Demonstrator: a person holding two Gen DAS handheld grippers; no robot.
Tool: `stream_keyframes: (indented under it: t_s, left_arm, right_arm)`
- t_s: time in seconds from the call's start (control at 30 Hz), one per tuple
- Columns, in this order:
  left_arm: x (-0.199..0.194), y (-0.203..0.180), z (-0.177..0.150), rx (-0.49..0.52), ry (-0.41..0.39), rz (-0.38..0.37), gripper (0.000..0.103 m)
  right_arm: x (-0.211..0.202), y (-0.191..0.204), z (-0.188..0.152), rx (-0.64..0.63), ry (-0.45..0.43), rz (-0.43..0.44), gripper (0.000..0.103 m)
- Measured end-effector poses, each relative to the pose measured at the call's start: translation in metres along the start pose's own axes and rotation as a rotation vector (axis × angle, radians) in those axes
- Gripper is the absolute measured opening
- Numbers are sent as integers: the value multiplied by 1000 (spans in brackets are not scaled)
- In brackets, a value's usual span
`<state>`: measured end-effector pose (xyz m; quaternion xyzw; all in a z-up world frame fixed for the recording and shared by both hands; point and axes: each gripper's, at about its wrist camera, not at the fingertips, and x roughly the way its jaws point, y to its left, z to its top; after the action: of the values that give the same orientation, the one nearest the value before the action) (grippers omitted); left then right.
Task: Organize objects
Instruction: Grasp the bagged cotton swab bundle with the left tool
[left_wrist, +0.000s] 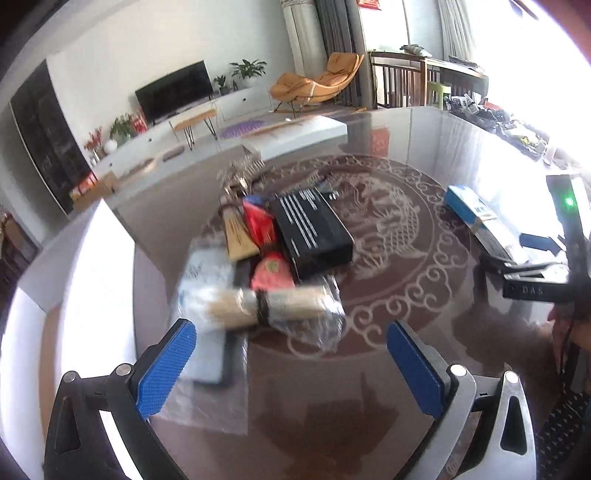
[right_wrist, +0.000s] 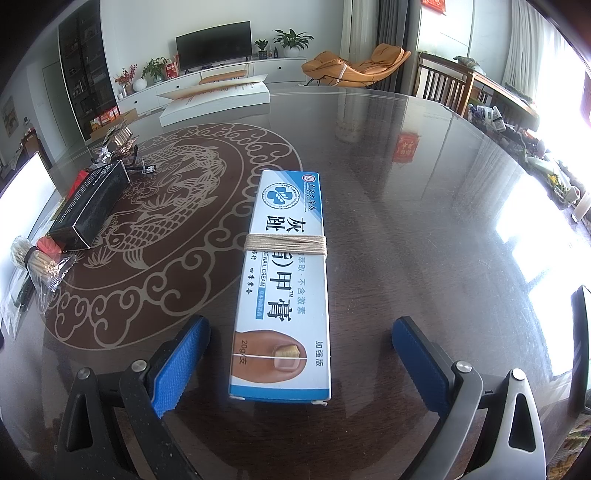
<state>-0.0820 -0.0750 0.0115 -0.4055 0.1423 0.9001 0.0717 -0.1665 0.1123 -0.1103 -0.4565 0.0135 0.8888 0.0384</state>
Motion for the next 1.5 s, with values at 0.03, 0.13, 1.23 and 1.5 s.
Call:
stream_keyframes:
  t_s: [0.03,0.13,1.23,1.5]
  left_arm:
    - [6,3,13,16,-17,9,103]
    - [40,11,37,46,7,19,103]
    - [46,10,-49,-164,319,-149,103]
    - [46,7,-51,-166,256,-127,103]
  right_arm:
    - [0,0,0,0,0,0,99]
    - [0,0,0,0,0,0,99]
    - [0,-2,2,7,-4,-3,99]
    - [0,-2,2,7,-4,-2,99]
